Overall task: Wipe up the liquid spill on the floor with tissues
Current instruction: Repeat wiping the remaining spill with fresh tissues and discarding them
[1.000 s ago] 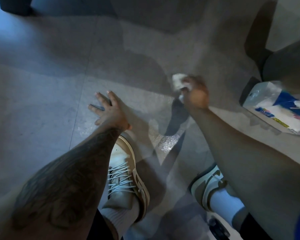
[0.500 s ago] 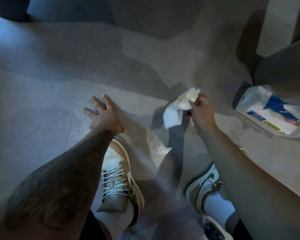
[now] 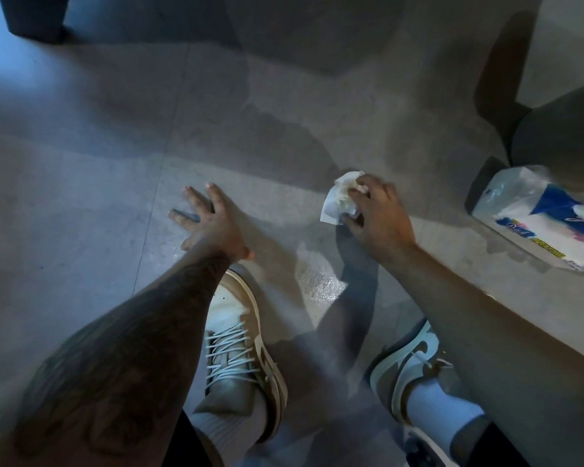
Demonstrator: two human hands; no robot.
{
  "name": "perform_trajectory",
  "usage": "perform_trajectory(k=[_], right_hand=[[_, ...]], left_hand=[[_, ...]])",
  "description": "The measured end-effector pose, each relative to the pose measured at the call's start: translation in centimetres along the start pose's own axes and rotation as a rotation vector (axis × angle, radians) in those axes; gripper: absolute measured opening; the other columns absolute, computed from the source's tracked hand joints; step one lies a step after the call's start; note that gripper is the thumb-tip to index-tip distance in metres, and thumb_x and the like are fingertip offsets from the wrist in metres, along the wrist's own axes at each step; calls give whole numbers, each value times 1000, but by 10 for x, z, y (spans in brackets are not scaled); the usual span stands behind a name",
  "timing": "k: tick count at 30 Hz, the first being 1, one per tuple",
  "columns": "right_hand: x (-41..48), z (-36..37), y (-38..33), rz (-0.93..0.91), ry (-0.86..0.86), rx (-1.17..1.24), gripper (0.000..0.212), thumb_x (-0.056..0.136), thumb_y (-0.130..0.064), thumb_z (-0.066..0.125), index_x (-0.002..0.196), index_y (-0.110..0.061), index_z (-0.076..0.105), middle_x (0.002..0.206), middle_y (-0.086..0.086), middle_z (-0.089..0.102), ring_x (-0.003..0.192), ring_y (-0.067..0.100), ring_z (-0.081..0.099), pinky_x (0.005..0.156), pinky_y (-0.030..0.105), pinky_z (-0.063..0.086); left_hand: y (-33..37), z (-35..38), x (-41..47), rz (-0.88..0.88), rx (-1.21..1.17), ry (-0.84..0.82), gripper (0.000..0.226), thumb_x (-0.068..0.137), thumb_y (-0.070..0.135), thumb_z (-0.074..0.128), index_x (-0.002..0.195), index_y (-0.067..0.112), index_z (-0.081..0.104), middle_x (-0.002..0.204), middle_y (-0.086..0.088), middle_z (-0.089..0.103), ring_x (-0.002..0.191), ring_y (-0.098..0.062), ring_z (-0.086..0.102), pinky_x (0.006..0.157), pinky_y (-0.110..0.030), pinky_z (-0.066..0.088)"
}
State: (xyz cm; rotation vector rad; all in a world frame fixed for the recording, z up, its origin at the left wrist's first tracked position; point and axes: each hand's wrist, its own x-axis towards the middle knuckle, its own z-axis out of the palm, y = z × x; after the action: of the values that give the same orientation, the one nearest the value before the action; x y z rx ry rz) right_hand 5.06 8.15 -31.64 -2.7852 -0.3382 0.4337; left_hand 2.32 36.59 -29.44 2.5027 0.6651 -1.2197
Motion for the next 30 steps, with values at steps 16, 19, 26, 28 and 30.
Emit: perform_trajectory(k=[16,19,26,28,30], right_hand=[[89,8,-75,-151,-153,25,29,86,-36,60,110,-20,68,111,10,59,104,33,57,78,33,44],[49,-2,-40,-39,-66,48,30,87,-33,63,116,-27,69,118,6,60,109,29,59,88,33,46],[108,-50,46,543,227,57,34,92,-30,59,119,-10,62,123,22,56,109,39,56,91,36,43],[127,-44,26,490,248,86,29,92,-27,57,117,-14,65,124,20,59,115,36,55,95,35,41],[136,-32,-10,350,193,148,25,94,-25,50,111,-17,67,129,20,58,121,33,53,100,32,37]], left_hand=[[3,1,3,-14,-10,-4,144,70,27,91,153,26,-27,156,-13,-42,143,-56,-24,105,-74,33],[2,2,4,-7,-10,0,145,69,26,91,154,27,-27,156,-12,-42,143,-55,-24,105,-74,32],[2,1,4,-11,1,-2,145,69,27,91,154,27,-27,157,-12,-41,144,-55,-23,106,-73,33],[4,-1,3,-25,12,-5,145,70,29,90,154,25,-28,157,-13,-41,144,-56,-22,105,-72,35],[6,-2,3,-29,21,-9,145,70,30,91,154,25,-28,156,-13,-41,144,-55,-22,105,-71,36]])
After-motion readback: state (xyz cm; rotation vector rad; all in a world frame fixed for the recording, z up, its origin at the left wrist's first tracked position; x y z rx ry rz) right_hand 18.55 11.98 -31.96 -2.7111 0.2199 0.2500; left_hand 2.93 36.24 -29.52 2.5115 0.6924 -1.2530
